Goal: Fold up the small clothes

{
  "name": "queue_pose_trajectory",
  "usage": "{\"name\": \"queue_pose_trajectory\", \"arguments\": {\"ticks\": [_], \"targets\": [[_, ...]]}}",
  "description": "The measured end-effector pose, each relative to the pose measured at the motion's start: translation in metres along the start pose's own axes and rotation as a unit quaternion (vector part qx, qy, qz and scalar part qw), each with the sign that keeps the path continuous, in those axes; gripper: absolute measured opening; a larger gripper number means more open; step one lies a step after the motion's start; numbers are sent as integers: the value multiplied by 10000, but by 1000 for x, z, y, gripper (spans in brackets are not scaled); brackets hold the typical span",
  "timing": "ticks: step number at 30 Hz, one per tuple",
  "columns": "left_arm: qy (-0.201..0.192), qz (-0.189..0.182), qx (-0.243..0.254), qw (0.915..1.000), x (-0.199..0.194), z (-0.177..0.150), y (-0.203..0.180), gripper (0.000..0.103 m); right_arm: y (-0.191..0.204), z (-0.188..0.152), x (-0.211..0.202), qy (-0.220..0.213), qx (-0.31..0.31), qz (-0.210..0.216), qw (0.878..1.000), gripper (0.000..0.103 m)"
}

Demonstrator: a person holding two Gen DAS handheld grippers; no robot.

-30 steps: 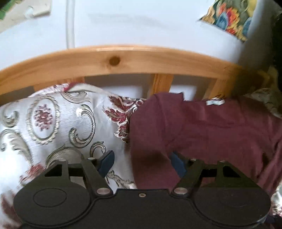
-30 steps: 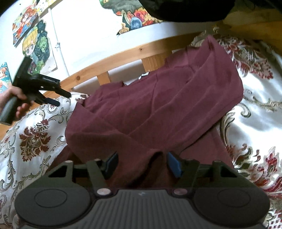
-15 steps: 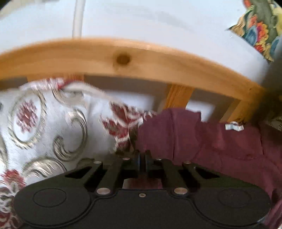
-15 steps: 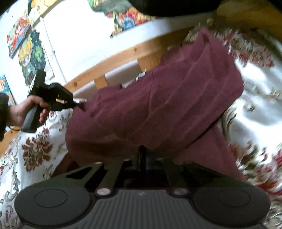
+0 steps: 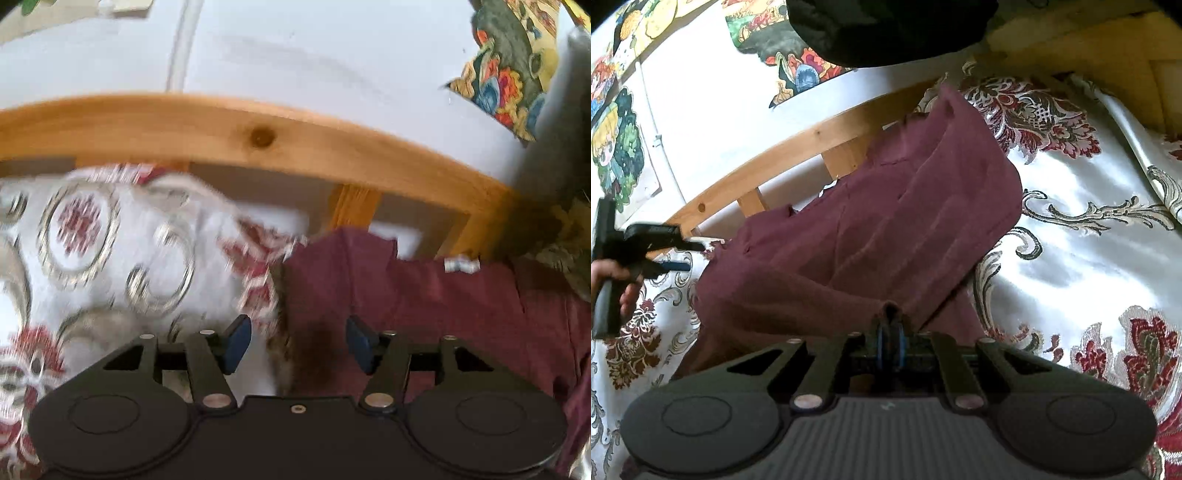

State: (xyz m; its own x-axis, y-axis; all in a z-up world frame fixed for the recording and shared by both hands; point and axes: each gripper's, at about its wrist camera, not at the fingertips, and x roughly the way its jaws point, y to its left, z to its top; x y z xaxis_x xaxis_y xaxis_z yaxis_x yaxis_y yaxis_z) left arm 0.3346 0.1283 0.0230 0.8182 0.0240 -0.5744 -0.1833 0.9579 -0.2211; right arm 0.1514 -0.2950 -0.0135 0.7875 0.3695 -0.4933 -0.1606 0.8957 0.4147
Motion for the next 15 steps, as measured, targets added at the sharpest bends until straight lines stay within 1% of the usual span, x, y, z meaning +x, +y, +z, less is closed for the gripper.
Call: {"name": "queue_pose_trajectory", "arguments": {"ticks": [1, 2, 4, 5, 6, 7, 11, 15], "targets": [[111, -53, 5, 9999, -1, -8, 5, 60, -1, 0, 1, 11, 18, 2, 10000, 17], [217, -116, -20, 9997, -1, -14, 9, 60, -2, -1, -2, 15, 48, -9, 10000, 19], [349, -263, -163, 9989, 1, -23, 16, 60, -4, -3, -1, 30, 118, -19, 9999, 32], [408, -327, -240, 9983, 3, -27, 18, 60, -4, -2, 0, 47, 152, -26, 9999, 36], [454, -342, -293, 9980, 6, -29, 18, 59, -5, -2, 1, 69, 170, -22, 9998, 42], [507, -336, -351, 9975, 7, -32, 19, 58, -5, -2, 2, 88, 172, -14, 9998, 45], [551, -415, -469, 9965, 4, -44, 20, 56, -2, -4, 2, 104, 56, 0, 9999, 51], [518, -455, -911, 9935, -2, -54, 29, 53, 0, -5, 2, 139, -11, 29, 9999, 56]]}}
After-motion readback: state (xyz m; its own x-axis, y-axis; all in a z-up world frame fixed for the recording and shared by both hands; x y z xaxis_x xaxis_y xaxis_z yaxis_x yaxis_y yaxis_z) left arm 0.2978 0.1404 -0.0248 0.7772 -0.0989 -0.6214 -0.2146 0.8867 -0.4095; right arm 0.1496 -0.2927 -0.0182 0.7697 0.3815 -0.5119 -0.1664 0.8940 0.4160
